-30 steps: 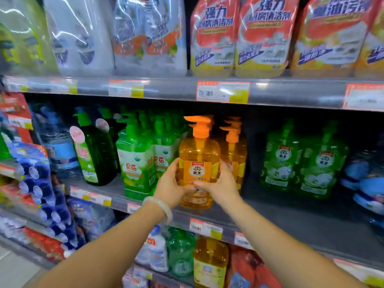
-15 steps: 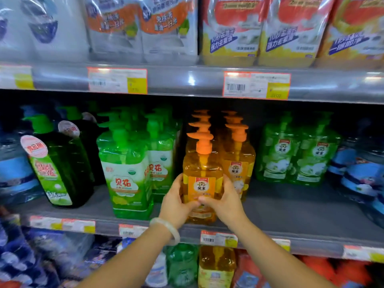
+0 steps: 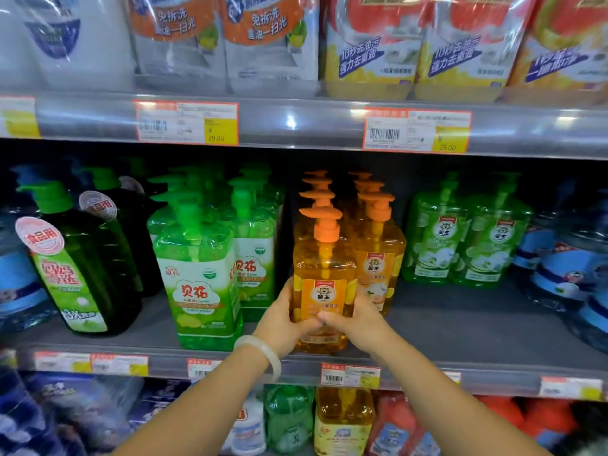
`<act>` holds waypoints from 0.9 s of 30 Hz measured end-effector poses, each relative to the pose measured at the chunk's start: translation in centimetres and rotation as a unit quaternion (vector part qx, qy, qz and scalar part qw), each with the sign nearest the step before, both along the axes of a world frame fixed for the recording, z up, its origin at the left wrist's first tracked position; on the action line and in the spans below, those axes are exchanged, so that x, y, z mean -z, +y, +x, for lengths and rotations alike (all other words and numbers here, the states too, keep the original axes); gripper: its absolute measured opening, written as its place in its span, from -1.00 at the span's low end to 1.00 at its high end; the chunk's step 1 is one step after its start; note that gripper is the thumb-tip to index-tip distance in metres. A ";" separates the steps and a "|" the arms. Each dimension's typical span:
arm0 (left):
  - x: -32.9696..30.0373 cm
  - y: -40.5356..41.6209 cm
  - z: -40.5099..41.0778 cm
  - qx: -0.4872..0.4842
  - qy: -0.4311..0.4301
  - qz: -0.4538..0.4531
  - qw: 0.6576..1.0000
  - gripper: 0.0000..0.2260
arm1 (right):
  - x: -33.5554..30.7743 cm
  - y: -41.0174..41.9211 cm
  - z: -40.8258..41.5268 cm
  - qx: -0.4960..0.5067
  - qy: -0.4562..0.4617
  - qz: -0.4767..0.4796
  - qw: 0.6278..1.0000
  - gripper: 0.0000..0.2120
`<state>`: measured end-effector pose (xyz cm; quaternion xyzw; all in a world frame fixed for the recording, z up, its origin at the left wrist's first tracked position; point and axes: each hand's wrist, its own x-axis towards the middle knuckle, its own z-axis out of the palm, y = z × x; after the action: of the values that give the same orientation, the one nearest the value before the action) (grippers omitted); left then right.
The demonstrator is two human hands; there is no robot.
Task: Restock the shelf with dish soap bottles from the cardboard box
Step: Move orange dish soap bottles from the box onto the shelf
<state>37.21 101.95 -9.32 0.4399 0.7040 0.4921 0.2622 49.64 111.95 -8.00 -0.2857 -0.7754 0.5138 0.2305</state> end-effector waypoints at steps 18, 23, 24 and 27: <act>0.2 -2.9 7.7 -0.056 0.212 -0.177 0.960 -0.61 | 1.1 -3.6 5.9 0.069 -0.139 0.132 0.979 -0.39; -0.3 -0.3 15.6 0.067 0.348 -0.171 0.919 -0.42 | 2.4 -2.5 15.8 0.081 -0.304 0.243 0.917 -0.32; -0.2 0.3 17.7 0.092 0.376 -0.172 0.906 -0.43 | 2.6 -2.4 18.4 0.093 -0.331 0.260 0.902 -0.33; 0.9 1.6 25.4 0.171 0.411 -0.198 0.873 -0.50 | 3.5 -2.8 27.2 0.130 -0.391 0.261 0.873 -0.33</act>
<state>62.58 103.59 -10.18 0.6548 0.7448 0.0645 0.1110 76.80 109.14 -11.50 -0.4912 -0.8639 0.1042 0.0395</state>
